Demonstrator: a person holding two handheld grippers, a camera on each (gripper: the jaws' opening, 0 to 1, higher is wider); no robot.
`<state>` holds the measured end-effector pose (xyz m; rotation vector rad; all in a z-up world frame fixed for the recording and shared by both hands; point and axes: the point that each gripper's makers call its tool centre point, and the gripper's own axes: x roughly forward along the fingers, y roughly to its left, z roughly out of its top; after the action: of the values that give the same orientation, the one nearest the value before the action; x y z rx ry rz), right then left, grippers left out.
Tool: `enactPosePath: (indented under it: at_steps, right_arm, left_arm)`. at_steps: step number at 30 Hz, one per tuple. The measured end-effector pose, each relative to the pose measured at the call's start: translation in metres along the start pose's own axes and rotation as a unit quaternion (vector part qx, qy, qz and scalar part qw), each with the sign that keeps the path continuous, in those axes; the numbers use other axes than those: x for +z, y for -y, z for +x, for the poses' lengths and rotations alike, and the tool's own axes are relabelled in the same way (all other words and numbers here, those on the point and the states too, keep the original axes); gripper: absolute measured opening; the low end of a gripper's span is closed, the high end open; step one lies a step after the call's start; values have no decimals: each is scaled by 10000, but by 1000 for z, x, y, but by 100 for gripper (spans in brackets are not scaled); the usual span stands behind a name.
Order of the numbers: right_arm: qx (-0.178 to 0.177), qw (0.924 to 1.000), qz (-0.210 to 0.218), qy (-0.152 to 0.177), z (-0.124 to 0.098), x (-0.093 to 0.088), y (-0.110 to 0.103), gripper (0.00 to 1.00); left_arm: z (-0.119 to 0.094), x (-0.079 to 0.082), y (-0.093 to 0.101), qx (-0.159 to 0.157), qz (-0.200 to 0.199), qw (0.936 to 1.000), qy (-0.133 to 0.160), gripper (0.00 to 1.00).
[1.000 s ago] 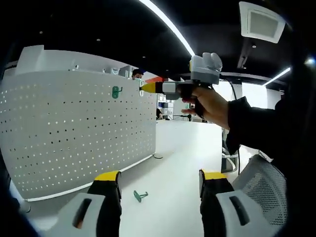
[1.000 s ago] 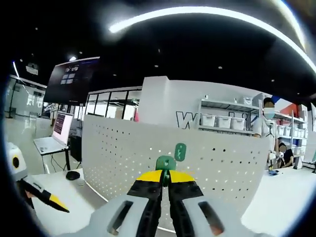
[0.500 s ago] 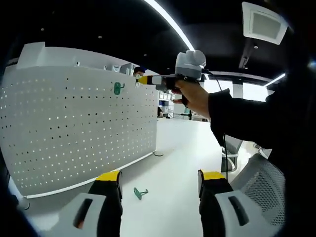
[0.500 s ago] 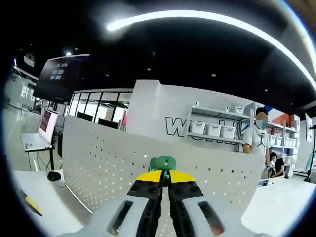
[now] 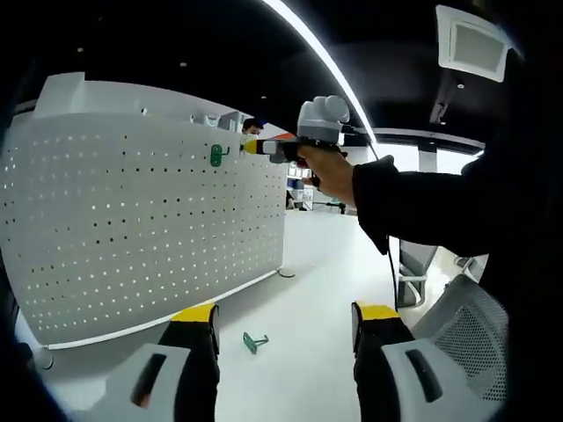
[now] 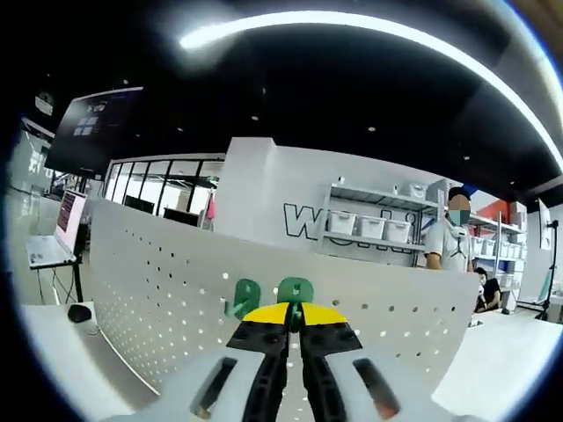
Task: Insert the hook assembly into the mounting plate slot until the hook locks in place.
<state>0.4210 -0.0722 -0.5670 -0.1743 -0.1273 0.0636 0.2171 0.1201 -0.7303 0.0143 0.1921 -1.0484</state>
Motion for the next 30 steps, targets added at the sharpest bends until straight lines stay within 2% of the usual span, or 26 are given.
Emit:
enactPosePath:
  at_steps: [10, 30]
  right_arm:
    - [-40, 9999, 99, -89, 13, -6, 5, 1]
    - [-91, 9997, 113, -215, 19, -18, 5, 1]
  left_arm:
    - [2, -4, 1, -45, -30, 10000, -69, 61]
    - [2, -4, 1, -64, -81, 9999, -60, 59]
